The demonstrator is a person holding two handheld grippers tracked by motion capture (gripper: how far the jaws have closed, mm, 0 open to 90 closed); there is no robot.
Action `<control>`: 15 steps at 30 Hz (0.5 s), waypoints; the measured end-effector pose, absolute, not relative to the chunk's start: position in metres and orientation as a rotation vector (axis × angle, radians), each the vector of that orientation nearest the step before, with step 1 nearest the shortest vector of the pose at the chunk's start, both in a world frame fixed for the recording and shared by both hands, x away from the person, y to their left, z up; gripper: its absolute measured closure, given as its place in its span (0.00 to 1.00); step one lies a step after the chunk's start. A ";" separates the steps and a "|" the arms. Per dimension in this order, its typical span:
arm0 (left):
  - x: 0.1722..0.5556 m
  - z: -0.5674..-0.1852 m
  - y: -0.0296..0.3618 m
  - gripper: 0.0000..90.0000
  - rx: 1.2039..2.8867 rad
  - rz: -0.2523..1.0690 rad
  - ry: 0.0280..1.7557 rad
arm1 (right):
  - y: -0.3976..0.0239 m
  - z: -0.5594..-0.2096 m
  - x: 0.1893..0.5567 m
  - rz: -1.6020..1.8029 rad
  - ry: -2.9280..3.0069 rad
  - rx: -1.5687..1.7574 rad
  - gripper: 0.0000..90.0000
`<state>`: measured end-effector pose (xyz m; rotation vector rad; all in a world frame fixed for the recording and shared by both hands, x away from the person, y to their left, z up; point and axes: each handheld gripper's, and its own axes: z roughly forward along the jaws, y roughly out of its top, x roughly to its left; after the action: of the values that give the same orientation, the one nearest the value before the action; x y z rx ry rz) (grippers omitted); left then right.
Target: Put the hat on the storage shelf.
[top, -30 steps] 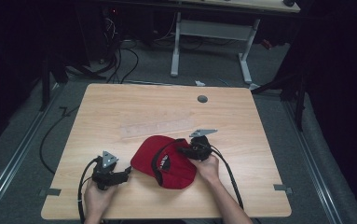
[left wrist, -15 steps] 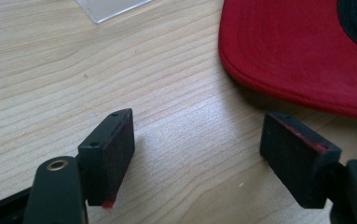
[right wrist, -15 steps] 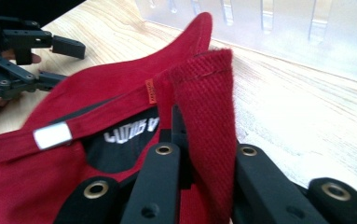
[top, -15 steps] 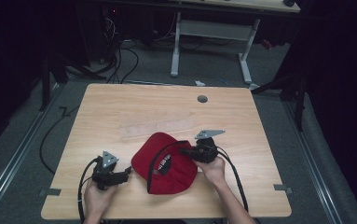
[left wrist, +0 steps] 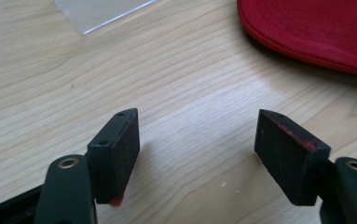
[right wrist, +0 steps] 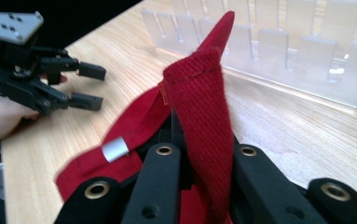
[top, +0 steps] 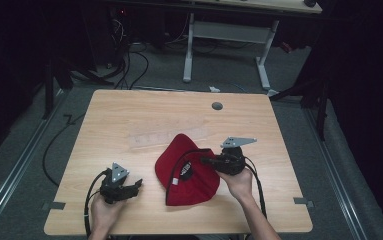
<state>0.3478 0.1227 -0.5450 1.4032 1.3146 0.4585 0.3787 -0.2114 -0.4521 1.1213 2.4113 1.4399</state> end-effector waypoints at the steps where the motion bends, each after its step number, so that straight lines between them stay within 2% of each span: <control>1: 0.346 -0.543 0.119 0.35 1.400 0.448 1.292 | -0.213 -0.450 0.378 1.446 2.406 1.124 0.95; 15: 0.336 -0.534 0.082 0.35 1.474 0.435 1.131 | -0.220 -0.413 0.369 1.461 2.350 1.084 0.95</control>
<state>0.3361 0.0818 -0.5342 1.4741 1.1313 0.4345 0.3688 -0.2205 -0.4127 1.0837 2.3503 1.4610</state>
